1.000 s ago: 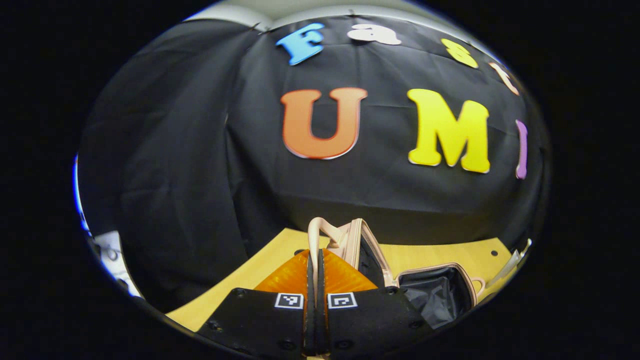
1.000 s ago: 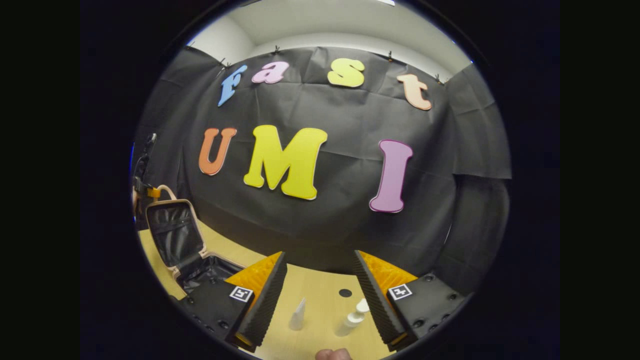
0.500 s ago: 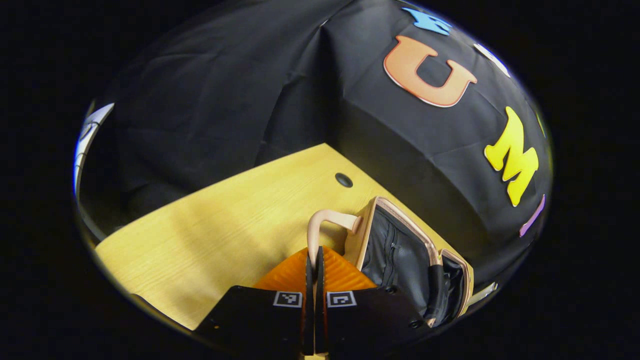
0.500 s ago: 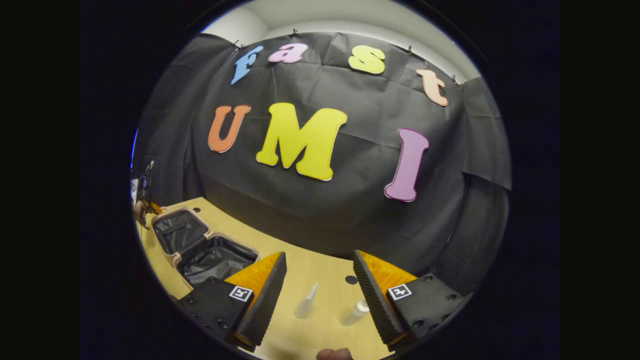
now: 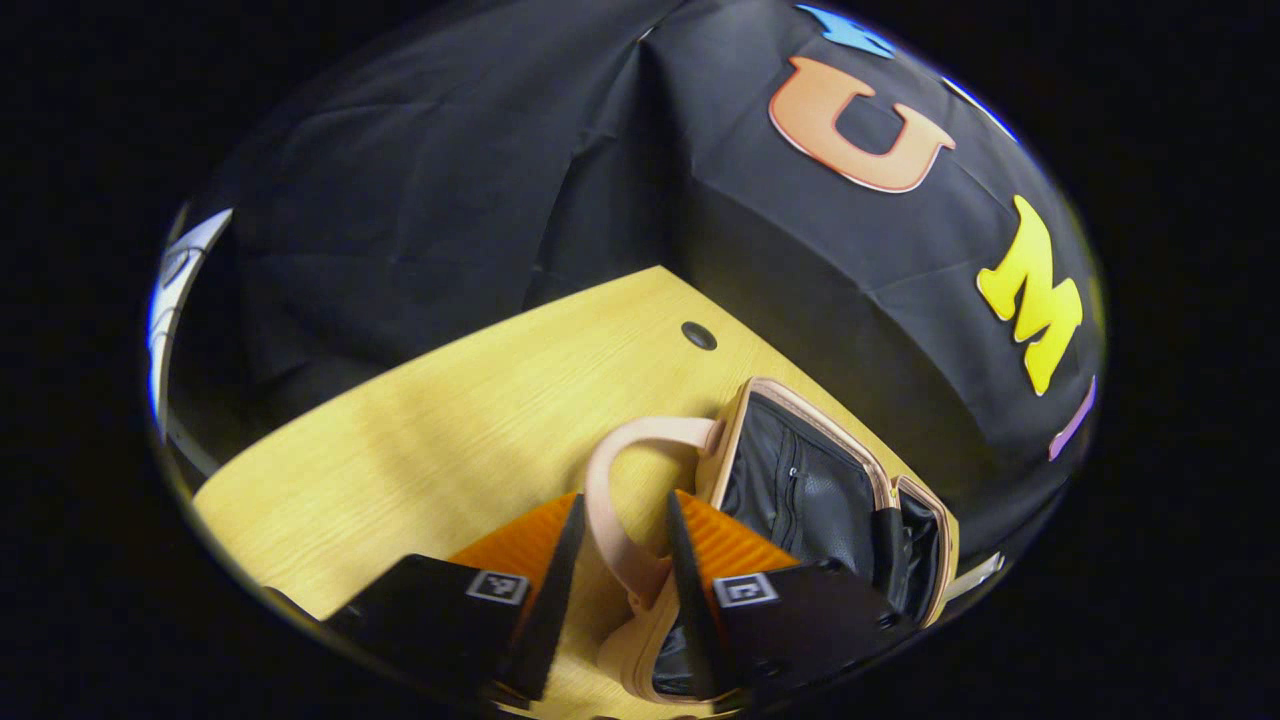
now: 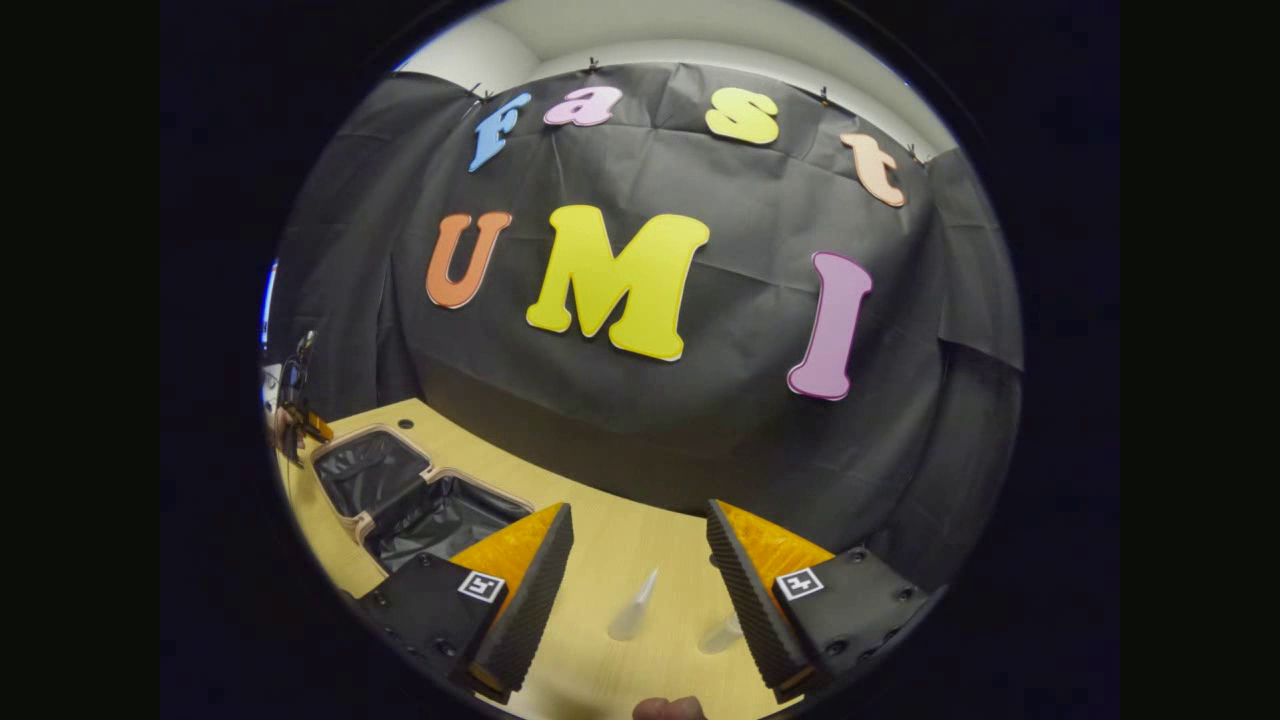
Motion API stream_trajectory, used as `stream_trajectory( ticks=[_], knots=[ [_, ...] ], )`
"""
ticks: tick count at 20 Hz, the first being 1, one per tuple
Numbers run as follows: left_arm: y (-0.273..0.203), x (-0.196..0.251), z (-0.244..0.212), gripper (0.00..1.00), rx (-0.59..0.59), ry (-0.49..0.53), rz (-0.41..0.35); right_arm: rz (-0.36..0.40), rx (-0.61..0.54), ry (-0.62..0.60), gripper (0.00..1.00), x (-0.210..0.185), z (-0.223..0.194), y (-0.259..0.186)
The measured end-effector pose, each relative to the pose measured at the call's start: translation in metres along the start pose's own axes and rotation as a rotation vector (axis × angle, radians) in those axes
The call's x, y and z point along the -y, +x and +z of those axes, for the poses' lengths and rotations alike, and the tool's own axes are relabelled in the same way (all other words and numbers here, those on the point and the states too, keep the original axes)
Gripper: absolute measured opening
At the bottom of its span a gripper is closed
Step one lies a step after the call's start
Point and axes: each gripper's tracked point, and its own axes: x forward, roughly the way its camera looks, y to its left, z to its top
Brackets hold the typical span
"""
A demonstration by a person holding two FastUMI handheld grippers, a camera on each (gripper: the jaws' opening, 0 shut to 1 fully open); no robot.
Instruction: First open the suitcase, pack the skin care products into it, and then close the suitcase.
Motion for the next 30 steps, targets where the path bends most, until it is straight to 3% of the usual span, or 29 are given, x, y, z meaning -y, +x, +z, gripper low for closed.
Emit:
stream_trajectory(
  ticks=[3,7,10,13,15,22,26,30],
  knots=[
    [-0.035,0.038,0.036,0.95,0.108,0.112,-0.009,-0.003,0.018,0.026,0.80,0.010,0.002,-0.004],
    [-0.102,0.142,0.102,0.96,0.365,0.307,-0.075,-0.012,0.035,0.078,0.80,0.031,-0.002,-0.010],
    [-0.134,0.213,0.106,0.97,0.431,0.339,-0.113,-0.029,0.062,0.104,0.80,0.051,-0.001,-0.017],
    [-0.140,0.277,0.061,0.98,0.398,0.327,-0.174,-0.053,0.078,0.138,0.80,0.075,-0.004,-0.022],
    [-0.145,0.315,0.028,0.98,0.411,0.375,-0.194,-0.074,0.074,0.141,0.80,0.090,-0.012,-0.028],
    [-0.166,0.456,-0.140,1.00,0.282,0.546,-0.413,-0.117,-0.010,0.140,0.80,0.135,-0.069,-0.048],
    [-0.174,0.505,-0.218,0.98,0.196,0.662,-0.515,-0.152,-0.047,0.143,0.80,0.162,-0.091,-0.057],
    [-0.158,0.539,-0.271,0.98,0.156,0.724,-0.557,-0.178,-0.088,0.141,0.80,0.187,-0.107,-0.067]
  ],
)
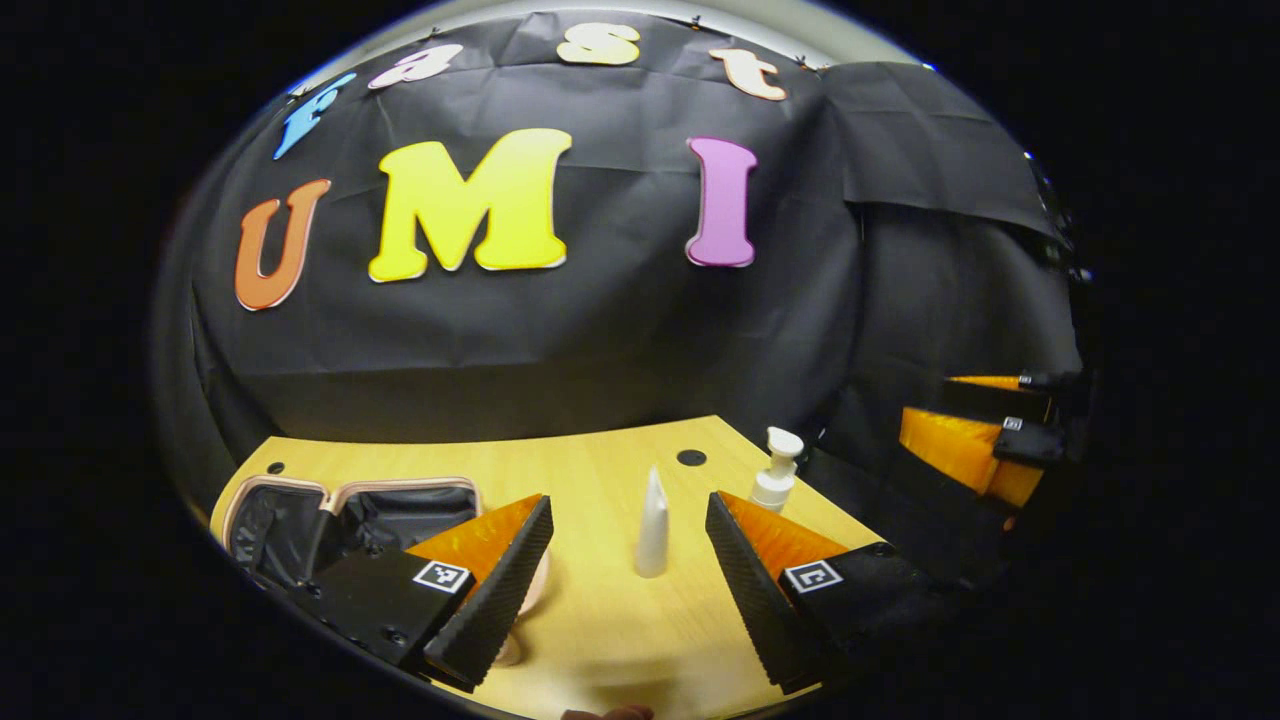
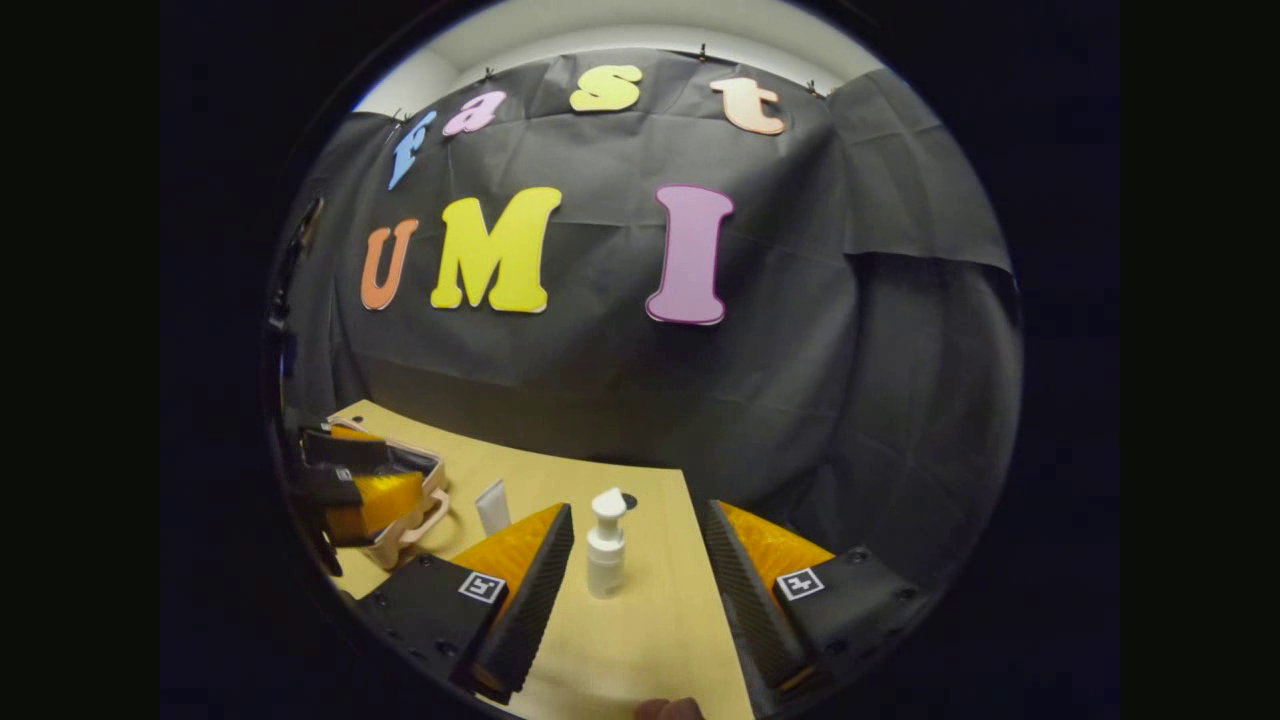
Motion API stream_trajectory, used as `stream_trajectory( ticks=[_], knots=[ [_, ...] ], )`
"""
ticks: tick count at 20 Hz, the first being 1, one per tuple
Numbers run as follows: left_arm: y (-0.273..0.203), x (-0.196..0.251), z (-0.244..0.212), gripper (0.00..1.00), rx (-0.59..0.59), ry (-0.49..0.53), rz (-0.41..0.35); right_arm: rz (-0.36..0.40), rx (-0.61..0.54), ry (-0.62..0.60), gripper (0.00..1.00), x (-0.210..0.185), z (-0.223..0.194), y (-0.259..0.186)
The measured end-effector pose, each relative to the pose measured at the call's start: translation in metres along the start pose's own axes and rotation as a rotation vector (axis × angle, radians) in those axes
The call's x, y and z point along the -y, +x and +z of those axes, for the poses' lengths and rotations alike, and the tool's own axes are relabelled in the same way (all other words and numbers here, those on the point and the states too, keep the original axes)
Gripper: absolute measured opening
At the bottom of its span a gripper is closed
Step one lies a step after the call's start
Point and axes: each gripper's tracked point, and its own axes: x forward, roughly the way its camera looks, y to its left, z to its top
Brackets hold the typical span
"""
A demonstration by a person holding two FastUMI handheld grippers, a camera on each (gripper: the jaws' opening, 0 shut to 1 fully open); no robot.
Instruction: First open the suitcase, pack the skin care products into it, and then close the suitcase.
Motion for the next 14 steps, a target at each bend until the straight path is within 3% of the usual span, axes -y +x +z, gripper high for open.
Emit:
stream_trajectory(
  ticks=[7,14],
  knots=[
    [0.063,0.014,-0.065,0.99,-0.091,0.002,0.031,-0.047,-0.047,-0.036,0.80,0.035,-0.013,0.002],
    [0.114,0.004,-0.107,0.96,-0.155,-0.006,0.044,-0.039,-0.107,-0.049,0.80,0.038,-0.029,0.007]
  ],
)
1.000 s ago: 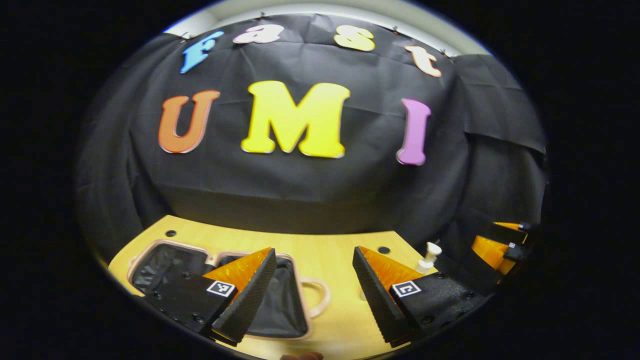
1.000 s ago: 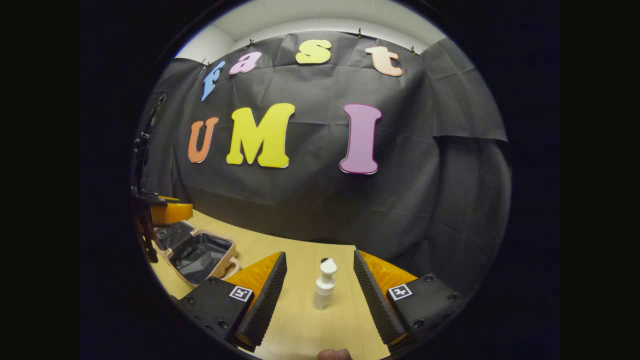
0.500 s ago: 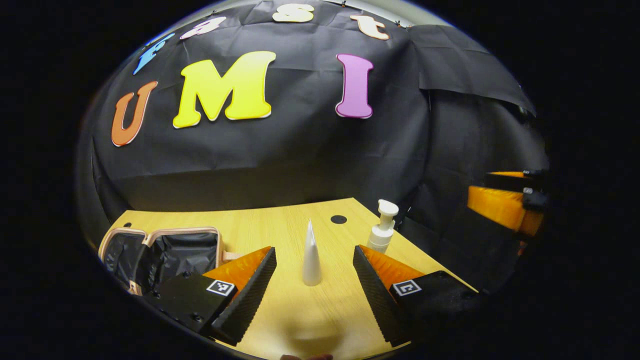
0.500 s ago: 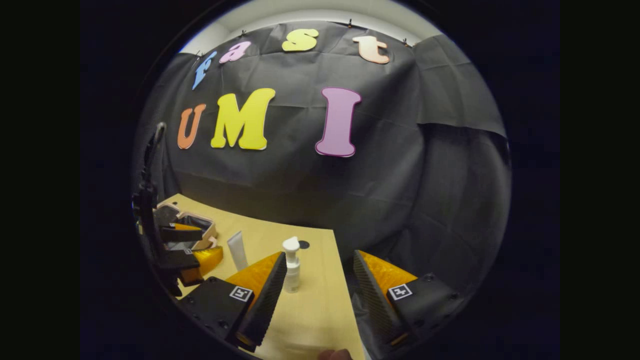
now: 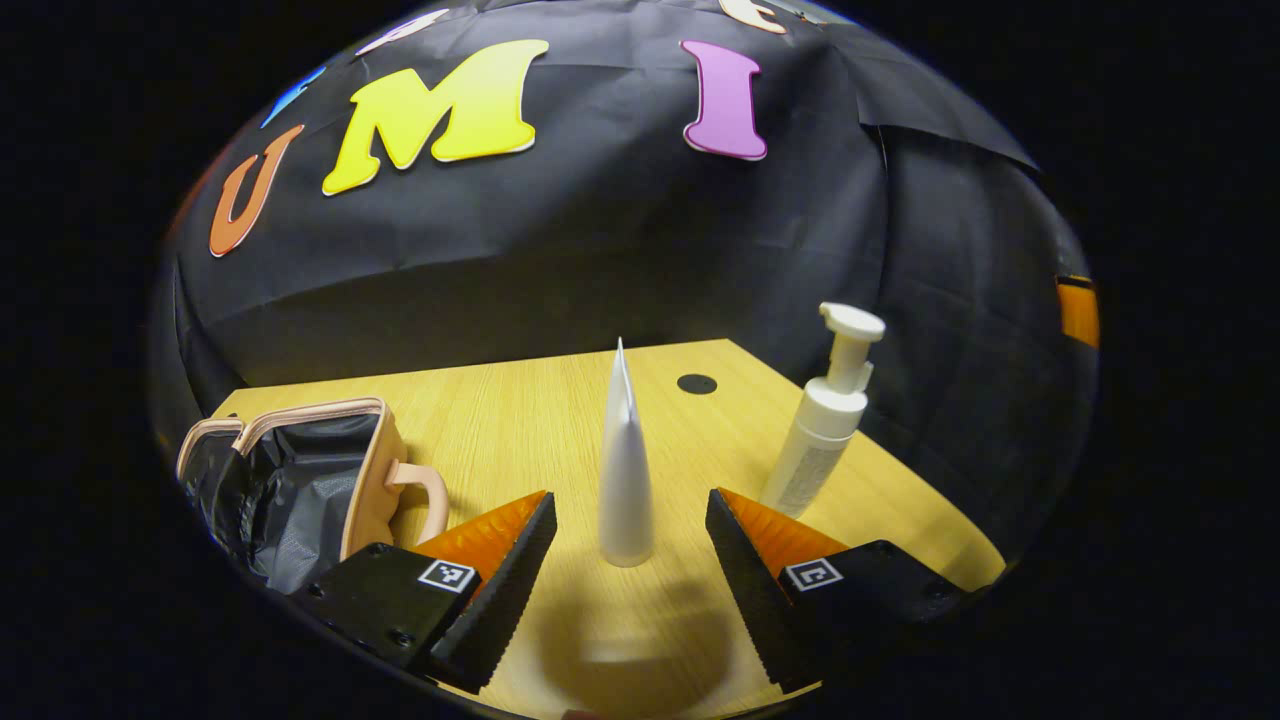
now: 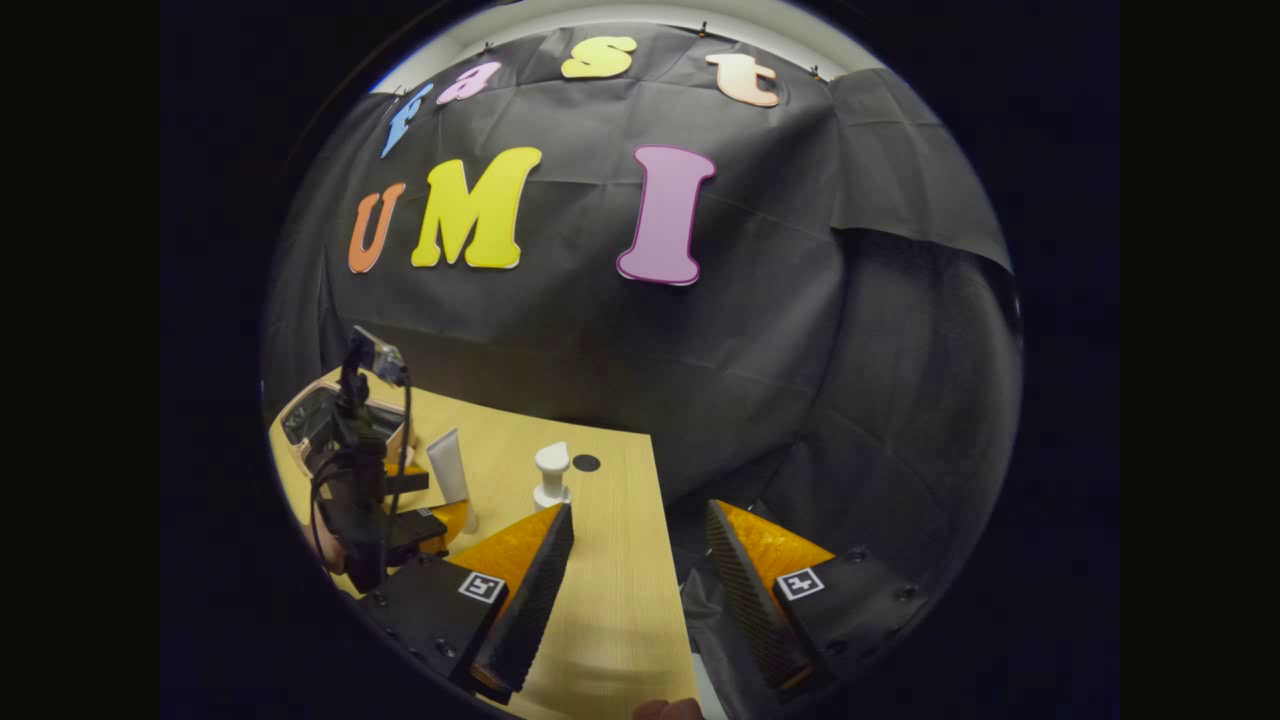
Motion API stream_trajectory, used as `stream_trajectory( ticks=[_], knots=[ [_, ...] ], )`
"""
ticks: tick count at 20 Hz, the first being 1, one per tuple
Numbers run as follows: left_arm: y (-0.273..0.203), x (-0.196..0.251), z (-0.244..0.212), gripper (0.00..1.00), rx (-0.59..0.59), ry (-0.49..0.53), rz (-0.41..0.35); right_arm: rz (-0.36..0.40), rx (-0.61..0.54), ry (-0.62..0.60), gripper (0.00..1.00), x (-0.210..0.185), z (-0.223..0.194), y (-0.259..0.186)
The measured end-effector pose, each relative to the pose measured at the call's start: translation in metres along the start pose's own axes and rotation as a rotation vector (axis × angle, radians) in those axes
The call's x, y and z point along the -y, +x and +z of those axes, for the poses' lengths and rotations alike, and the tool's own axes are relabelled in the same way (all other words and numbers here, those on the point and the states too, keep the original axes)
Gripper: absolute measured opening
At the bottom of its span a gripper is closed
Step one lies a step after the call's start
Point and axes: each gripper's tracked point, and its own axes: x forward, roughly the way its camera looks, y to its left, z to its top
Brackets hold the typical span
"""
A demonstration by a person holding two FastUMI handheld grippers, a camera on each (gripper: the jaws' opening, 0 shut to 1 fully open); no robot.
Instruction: First open the suitcase, pack the skin care products into it, and then close the suitcase.
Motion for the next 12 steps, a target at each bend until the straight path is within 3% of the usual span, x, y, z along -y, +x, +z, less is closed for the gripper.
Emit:
stream_trajectory(
  ticks=[4,7,8,9,11,12],
  knots=[
    [0.025,-0.001,-0.021,0.88,-0.063,0.001,-0.012,0.012,0.002,0.000,0.80,-0.005,0.005,0.001],
    [0.035,-0.003,-0.024,0.76,-0.074,0.030,-0.009,0.011,-0.002,0.001,0.80,-0.005,0.006,0.004],
    [0.037,-0.002,-0.024,0.80,-0.076,0.036,-0.018,0.010,-0.003,-0.001,0.80,-0.005,0.006,0.005],
    [0.040,-0.001,-0.025,0.64,-0.081,0.040,-0.031,0.009,-0.004,-0.003,0.80,-0.005,0.006,0.005],
    [0.042,0.000,-0.025,0.50,-0.085,0.048,-0.036,0.004,-0.006,-0.003,0.80,-0.003,0.002,0.006],
    [0.041,0.000,-0.024,0.50,-0.088,0.052,-0.043,0.008,-0.009,0.002,0.80,-0.004,-0.001,0.008]
  ],
)
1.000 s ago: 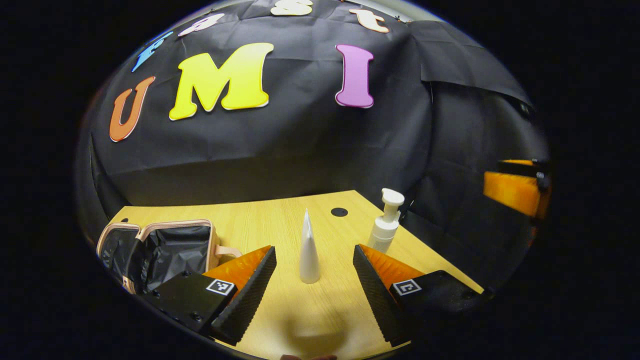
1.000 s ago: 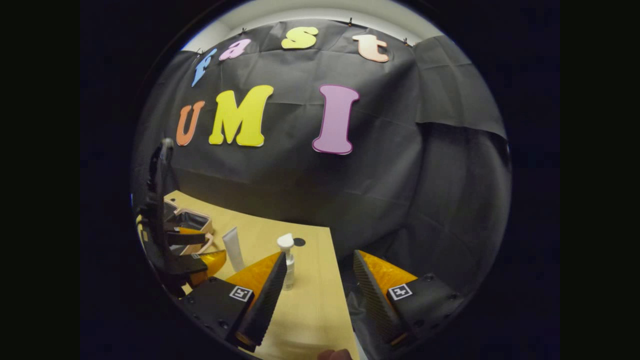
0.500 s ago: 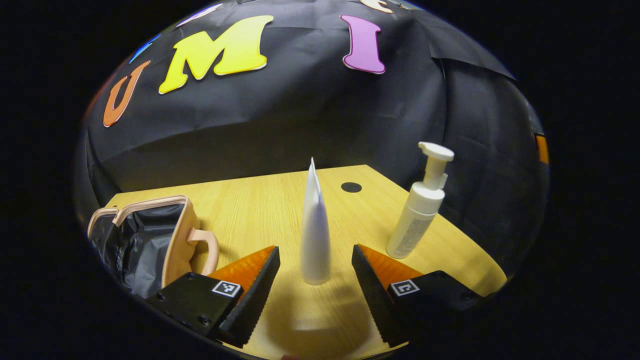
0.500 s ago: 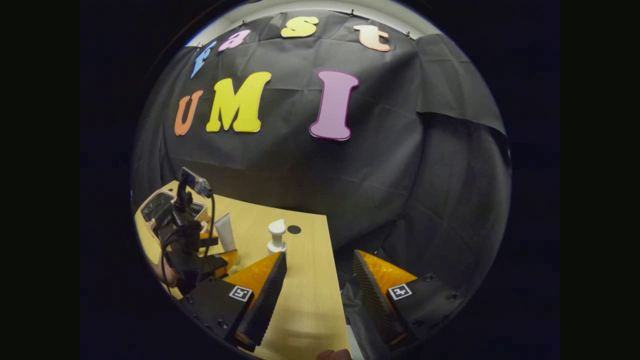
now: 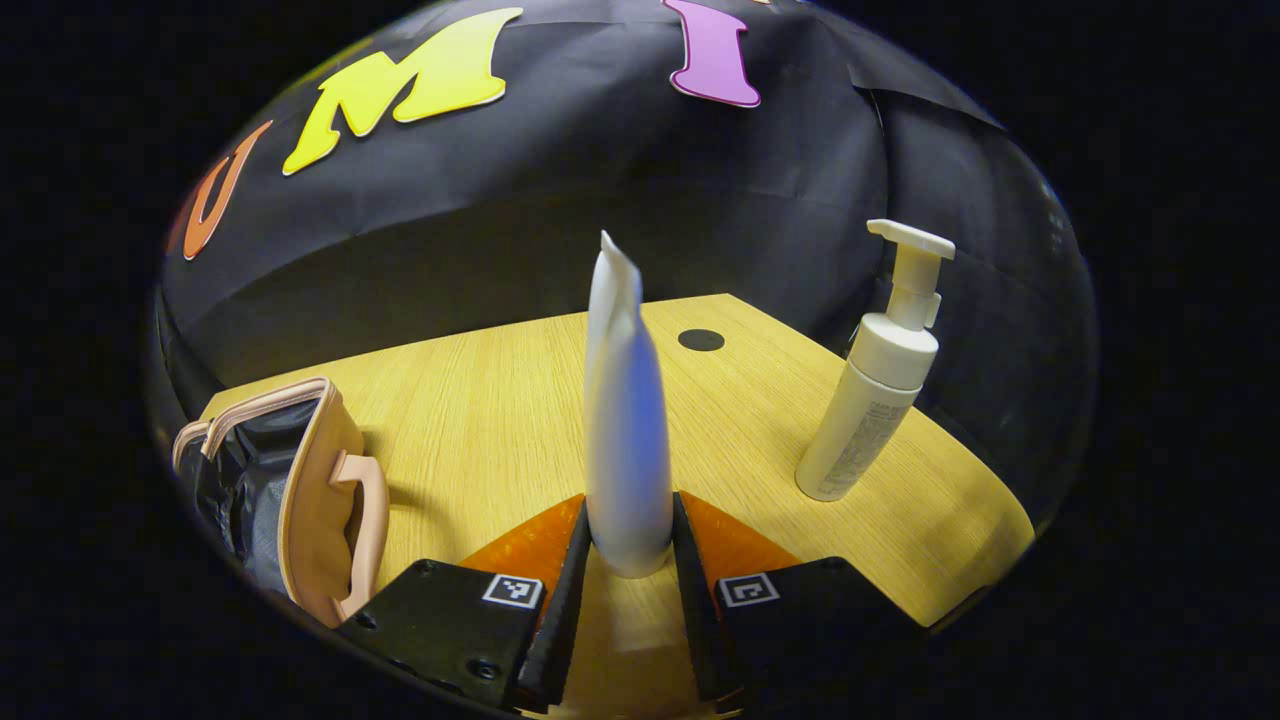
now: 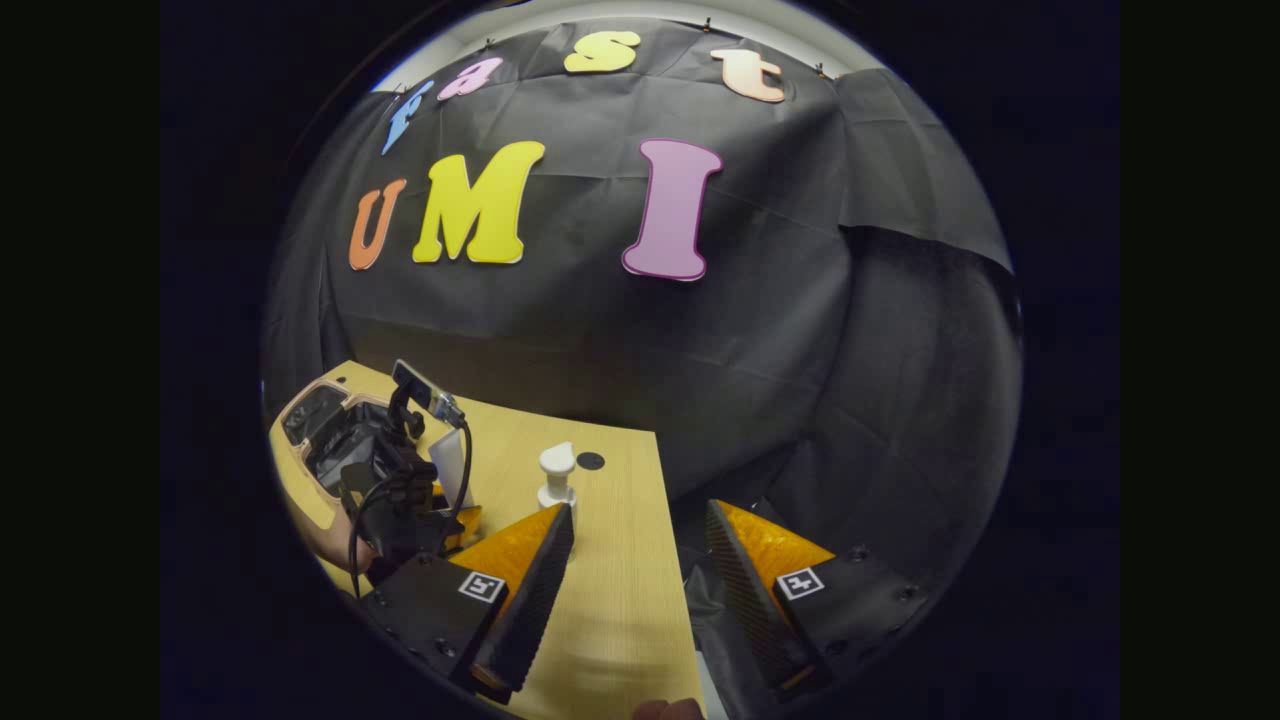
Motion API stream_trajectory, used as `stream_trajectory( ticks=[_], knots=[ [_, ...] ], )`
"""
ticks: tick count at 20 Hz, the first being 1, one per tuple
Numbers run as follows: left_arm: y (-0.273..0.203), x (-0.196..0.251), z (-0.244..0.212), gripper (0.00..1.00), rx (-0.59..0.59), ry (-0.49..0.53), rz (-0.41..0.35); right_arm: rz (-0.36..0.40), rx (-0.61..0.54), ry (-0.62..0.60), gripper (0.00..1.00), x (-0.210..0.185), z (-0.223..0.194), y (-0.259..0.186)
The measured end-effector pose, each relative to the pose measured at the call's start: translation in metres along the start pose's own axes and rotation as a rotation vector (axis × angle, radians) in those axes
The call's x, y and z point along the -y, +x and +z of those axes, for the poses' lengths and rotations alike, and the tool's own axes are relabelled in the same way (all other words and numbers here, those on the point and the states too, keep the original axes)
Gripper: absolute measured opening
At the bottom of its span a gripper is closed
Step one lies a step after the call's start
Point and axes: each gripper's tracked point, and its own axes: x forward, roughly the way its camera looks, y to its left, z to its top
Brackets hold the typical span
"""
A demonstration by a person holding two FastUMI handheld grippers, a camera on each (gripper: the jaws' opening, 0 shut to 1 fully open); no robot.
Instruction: First open the suitcase, pack the skin care products into it, and then close the suitcase.
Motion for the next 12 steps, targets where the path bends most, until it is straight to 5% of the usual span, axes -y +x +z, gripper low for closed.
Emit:
stream_trajectory(
  ticks=[4,6,7,8,9,12],
  knots=[
    [-0.015,0.004,0.003,0.45,-0.018,-0.050,-0.069,0.072,-0.042,0.011,0.80,-0.022,-0.034,0.029],
    [-0.031,-0.003,0.008,0.51,-0.014,-0.048,-0.081,0.109,-0.065,-0.006,0.80,-0.037,-0.055,0.052],
    [-0.041,-0.005,0.011,0.42,-0.018,-0.048,-0.079,0.124,-0.086,-0.009,0.80,-0.046,-0.067,0.065],
    [-0.053,-0.008,0.015,0.50,-0.017,-0.052,-0.080,0.137,-0.115,-0.010,0.80,-0.053,-0.079,0.078],
    [-0.065,-0.010,0.021,0.42,-0.014,-0.052,-0.080,0.147,-0.146,-0.002,0.80,-0.058,-0.091,0.088],
    [-0.106,-0.019,0.037,0.42,0.014,-0.038,-0.078,0.194,-0.210,0.046,0.80,-0.077,-0.117,0.115]
  ],
)
